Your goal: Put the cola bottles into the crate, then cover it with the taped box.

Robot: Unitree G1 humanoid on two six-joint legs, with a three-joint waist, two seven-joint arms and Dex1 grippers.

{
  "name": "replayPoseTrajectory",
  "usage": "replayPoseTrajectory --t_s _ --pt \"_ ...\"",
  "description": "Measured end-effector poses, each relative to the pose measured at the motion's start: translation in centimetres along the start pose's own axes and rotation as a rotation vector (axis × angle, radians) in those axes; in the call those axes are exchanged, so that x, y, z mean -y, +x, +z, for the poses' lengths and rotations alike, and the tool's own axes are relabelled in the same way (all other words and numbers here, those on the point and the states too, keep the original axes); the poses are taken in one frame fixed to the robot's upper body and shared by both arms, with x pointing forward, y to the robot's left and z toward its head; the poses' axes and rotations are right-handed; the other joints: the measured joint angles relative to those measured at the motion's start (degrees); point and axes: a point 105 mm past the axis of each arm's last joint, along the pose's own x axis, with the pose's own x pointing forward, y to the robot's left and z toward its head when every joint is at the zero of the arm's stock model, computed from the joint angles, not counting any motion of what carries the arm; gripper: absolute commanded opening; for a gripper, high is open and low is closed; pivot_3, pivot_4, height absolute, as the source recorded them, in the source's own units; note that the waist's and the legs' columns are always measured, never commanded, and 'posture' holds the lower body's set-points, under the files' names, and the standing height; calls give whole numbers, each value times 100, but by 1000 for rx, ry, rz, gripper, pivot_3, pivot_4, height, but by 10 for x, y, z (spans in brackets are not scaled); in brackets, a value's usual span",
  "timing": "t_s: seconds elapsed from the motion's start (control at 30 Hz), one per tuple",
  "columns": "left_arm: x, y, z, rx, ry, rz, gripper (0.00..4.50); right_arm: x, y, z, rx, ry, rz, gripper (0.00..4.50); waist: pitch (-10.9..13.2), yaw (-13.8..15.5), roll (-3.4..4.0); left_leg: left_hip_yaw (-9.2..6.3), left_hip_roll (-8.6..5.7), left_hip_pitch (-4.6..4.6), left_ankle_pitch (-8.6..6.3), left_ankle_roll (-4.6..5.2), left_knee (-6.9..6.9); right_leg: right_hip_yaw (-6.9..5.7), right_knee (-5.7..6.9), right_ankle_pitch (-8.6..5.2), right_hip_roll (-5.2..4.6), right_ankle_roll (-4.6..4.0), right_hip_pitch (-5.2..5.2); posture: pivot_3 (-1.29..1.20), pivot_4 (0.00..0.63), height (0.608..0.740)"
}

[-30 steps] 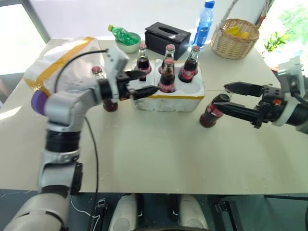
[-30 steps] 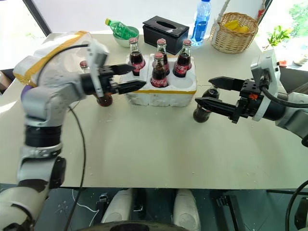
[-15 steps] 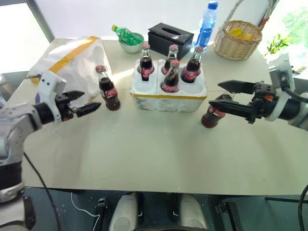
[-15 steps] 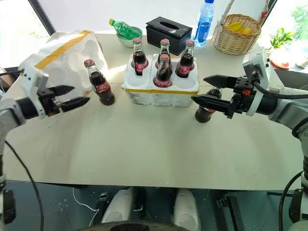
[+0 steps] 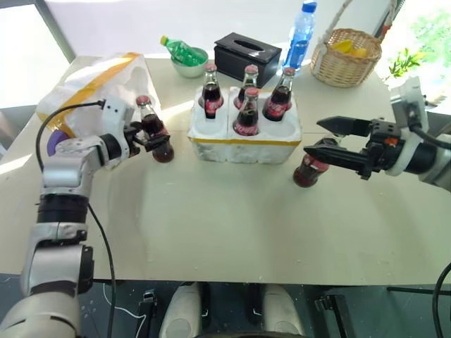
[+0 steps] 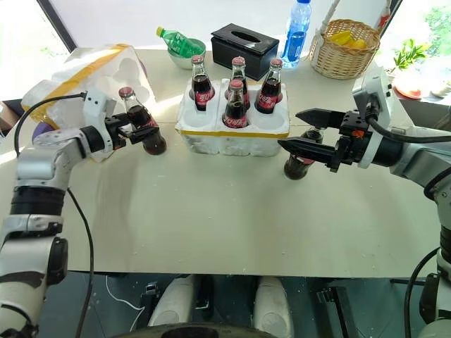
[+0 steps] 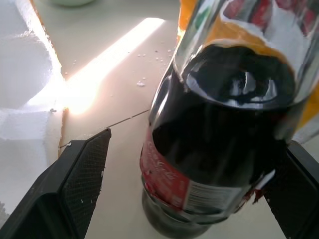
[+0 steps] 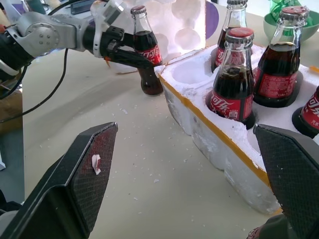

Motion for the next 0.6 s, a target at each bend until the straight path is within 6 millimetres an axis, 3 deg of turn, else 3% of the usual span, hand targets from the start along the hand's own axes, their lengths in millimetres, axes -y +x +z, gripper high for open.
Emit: replayPoseTrajectory --t_s 0.1,0.17,0.37,0.5,0.6 --pt "2 6 -10 -20 -10 -24 3682 -1 1 0 0 -5 -1 4500 0 -15 0 1 1 0 0 0 0 0 0 0 0 0 0 0 150 740" --pt "3 5 -11 -23 -13 -37 2811 -1 0 0 2 0 -2 4500 2 -22 -3 1 4 -1 0 0 -1 0 1 0 1 0 -4 0 150 740" --pt "3 -28 -6 -60 -25 -122 2834 0 -3 -3 2 18 -30 4500 13 -40 -18 0 10 -10 0 0 -3 1 3 0 4 0 -12 0 150 740" --pt "21 -56 42 49 -68 -314 2834 -4 -4 -5 0 19 -31 4500 31 30 -43 -4 5 -18 0 0 1 -1 -1 0 -1 0 -10 0 150 740" --pt "39 -58 92 182 -49 -433 2834 -3 -7 -5 6 18 -50 4500 31 150 -45 -4 0 -16 0 0 12 -1 -6 4 -3 6 -2 0 150 740"
